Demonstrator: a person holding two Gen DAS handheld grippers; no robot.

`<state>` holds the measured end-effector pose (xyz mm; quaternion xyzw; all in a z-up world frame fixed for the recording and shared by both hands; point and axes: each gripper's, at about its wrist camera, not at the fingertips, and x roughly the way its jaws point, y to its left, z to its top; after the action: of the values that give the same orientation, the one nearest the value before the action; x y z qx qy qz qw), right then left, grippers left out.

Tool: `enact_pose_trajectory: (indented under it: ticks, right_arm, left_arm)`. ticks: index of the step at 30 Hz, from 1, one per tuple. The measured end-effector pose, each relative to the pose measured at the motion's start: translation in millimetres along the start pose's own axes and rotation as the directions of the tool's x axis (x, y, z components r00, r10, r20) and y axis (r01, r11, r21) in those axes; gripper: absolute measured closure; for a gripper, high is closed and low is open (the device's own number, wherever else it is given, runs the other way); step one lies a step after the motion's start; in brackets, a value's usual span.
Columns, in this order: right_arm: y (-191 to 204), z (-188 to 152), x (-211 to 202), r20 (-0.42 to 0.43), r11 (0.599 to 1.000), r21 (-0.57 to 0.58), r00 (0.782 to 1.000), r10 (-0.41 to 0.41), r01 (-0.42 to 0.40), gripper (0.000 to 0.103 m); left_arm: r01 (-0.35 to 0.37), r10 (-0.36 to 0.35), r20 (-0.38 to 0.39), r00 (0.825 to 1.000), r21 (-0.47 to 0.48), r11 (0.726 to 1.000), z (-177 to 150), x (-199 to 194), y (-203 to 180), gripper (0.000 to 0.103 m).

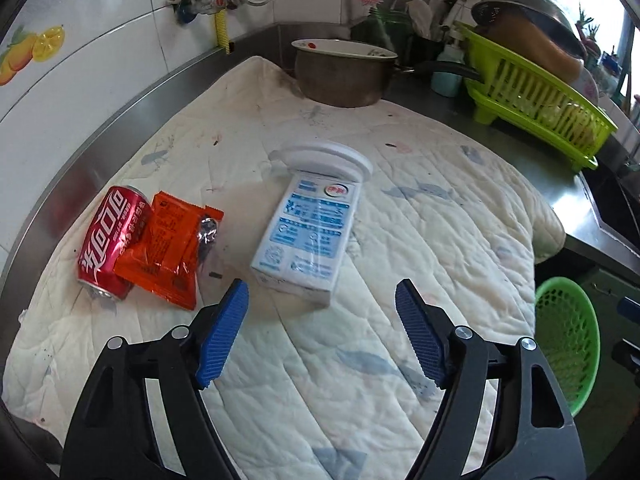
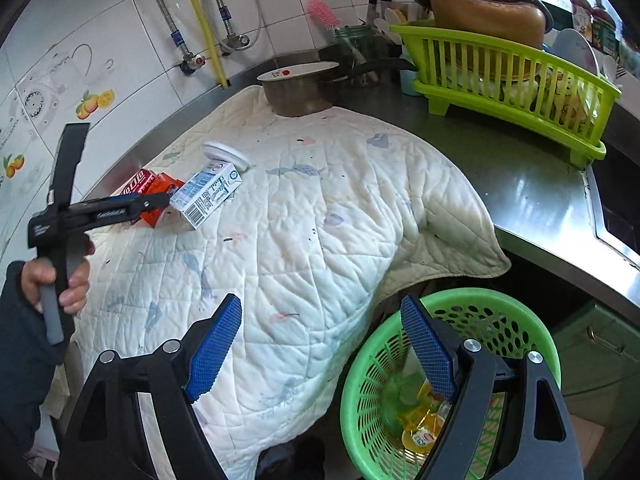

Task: Collect trash
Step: 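Move the left tool to the white milk carton and close on it, then lift the milk carton with the left tool while the right tool grasps the clear lid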

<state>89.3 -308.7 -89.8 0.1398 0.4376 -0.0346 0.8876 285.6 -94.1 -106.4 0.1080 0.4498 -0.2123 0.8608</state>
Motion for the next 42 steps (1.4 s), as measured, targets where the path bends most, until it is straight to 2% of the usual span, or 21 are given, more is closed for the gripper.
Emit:
enact_pose_trajectory:
  ticks: [7,9,16,18,21,22,26,32,39,42]
  right_arm:
    - [6.9,6.1,12.8,-0.023,1.000,-0.002,1.000,-0.009,0.009,0.024]
    - [8.0,7.1,15.4,-0.029,1.000,-0.006,1.000,-0.011,0.011,0.024]
    - [13.0,13.3,24.6,-0.043,1.000,-0.024,0.999,-0.017,0.016,0.024]
    - [14.8,15.6,26.9,-0.044,0.999,-0.030,0.999,-0.016,0.015,0.024]
    - [18.5,20.2,31.5,-0.047,0.999,-0.044,0.999,-0.012,0.010,0.024]
    - [19.8,21.9,33.3,-0.049,0.999,-0.051,0.999,-0.012,0.010,0.024]
    - [27.6,31.7,39.1,-0.049,0.997,-0.082,0.999,-0.005,0.001,0.024]
    - [46.7,54.4,55.8,-0.049,0.988,-0.152,0.998,0.030,-0.037,0.024]
    - [83.7,83.5,92.2,-0.073,0.964,-0.251,0.995,0.073,-0.089,0.024]
    - [97.6,96.7,111.5,-0.083,0.958,-0.262,0.992,0.096,-0.115,0.028]
  left_arm:
    - [-0.006,0.007,-0.037,0.999,0.044,0.999,23.2,39.8,1.3,0.023]
    - [-0.021,0.023,-0.053,0.998,0.048,0.999,27.6,51.1,1.0,0.018]
    - [-0.008,0.014,-0.101,0.995,0.061,0.998,30.9,82.4,-1.8,0.018]
    - [-0.010,0.017,-0.111,0.994,0.060,0.998,30.4,88.6,-1.8,0.020]
    - [0.004,0.002,-0.115,0.993,0.044,0.999,30.1,93.7,1.4,0.032]
    - [0.006,-0.001,-0.114,0.993,0.040,0.999,29.6,94.6,2.4,0.032]
    - [-0.008,0.012,-0.088,0.996,0.042,0.999,23.6,85.8,3.9,0.035]
    - [0.014,-0.012,-0.071,0.997,0.019,1.000,5.7,57.4,12.5,0.037]
    - [0.010,-0.011,-0.062,0.998,-0.008,1.000,-21.3,19.3,35.5,0.037]
    - [0.011,-0.013,-0.055,0.998,-0.028,1.000,-30.3,4.9,46.1,0.037]
